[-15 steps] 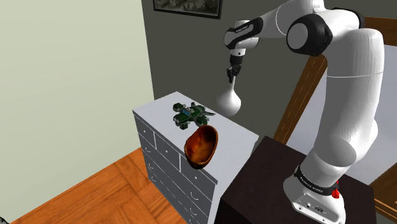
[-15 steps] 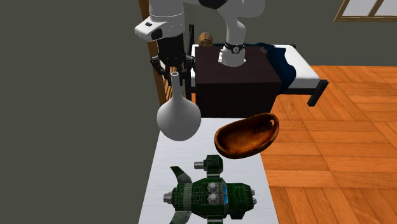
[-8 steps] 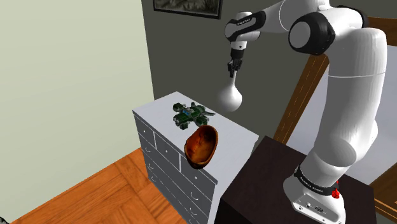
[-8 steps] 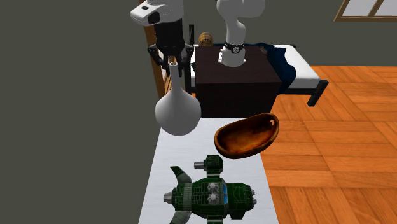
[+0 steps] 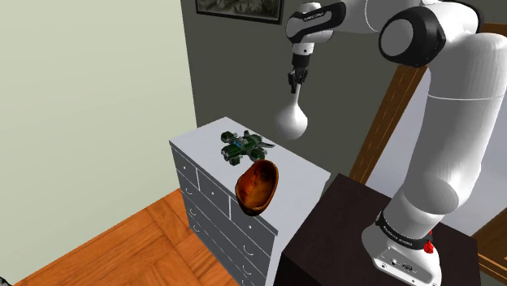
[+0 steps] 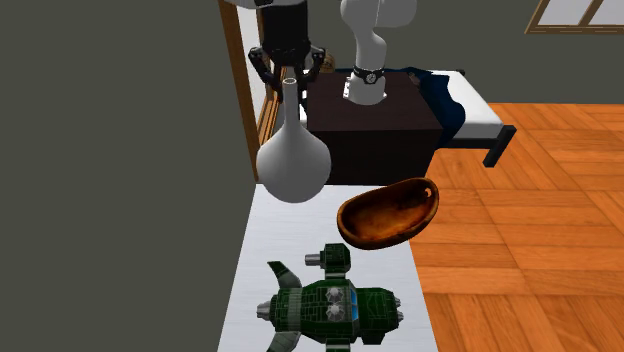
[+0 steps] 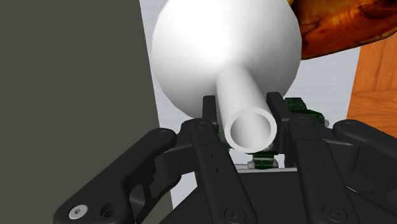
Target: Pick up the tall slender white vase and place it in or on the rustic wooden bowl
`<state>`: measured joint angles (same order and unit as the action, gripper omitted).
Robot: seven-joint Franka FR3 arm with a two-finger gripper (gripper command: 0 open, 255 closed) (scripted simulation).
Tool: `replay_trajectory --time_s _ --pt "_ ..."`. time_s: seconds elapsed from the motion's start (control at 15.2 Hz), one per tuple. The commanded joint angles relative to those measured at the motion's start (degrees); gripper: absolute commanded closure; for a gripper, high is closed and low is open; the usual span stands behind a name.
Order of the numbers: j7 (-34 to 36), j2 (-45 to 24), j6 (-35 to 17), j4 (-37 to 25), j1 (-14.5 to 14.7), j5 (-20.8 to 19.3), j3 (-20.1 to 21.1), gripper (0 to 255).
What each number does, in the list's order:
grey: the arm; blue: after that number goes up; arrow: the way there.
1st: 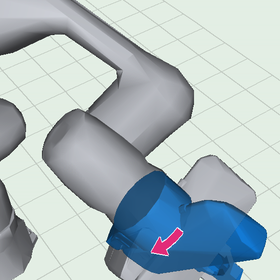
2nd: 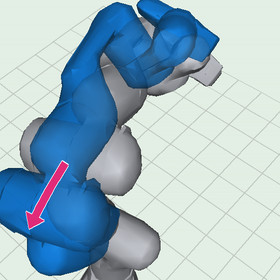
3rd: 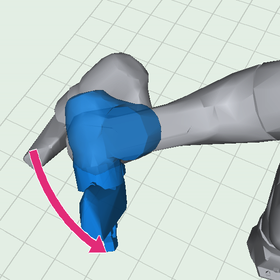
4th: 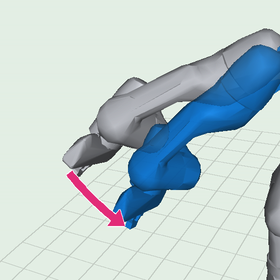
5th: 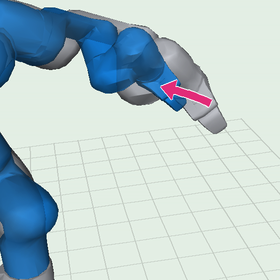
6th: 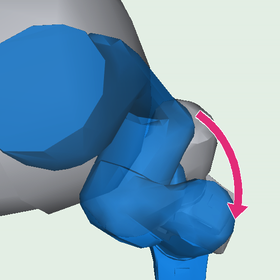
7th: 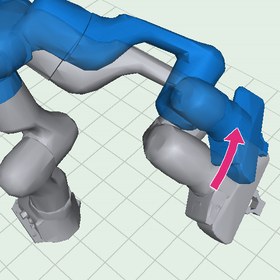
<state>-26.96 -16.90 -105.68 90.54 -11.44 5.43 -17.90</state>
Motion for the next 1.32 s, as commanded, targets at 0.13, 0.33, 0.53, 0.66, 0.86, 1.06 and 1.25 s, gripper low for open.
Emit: replay_trajectory --time_s 0.13,0.33,0.53,0.66,0.86,1.06,1.25 --pt "4.9 5.5 0.8 4.3 3.5 -1.9 1.2 255" --pt "8.7 8.8 1.8 6.4 5.8 -3.0 2.5 255" --pt "12.5 11.7 3.1 7.7 8.0 -3.9 4.0 255" --pt "15.1 13.3 4.1 8.3 9.4 -4.3 5.1 255" --pt "18.9 15.3 5.8 8.5 11.3 -4.8 6.8 255" --pt "22.7 16.7 7.6 8.2 13.3 -5.0 8.7 255" --pt "26.5 17.7 9.5 7.1 15.1 -5.1 10.6 255"
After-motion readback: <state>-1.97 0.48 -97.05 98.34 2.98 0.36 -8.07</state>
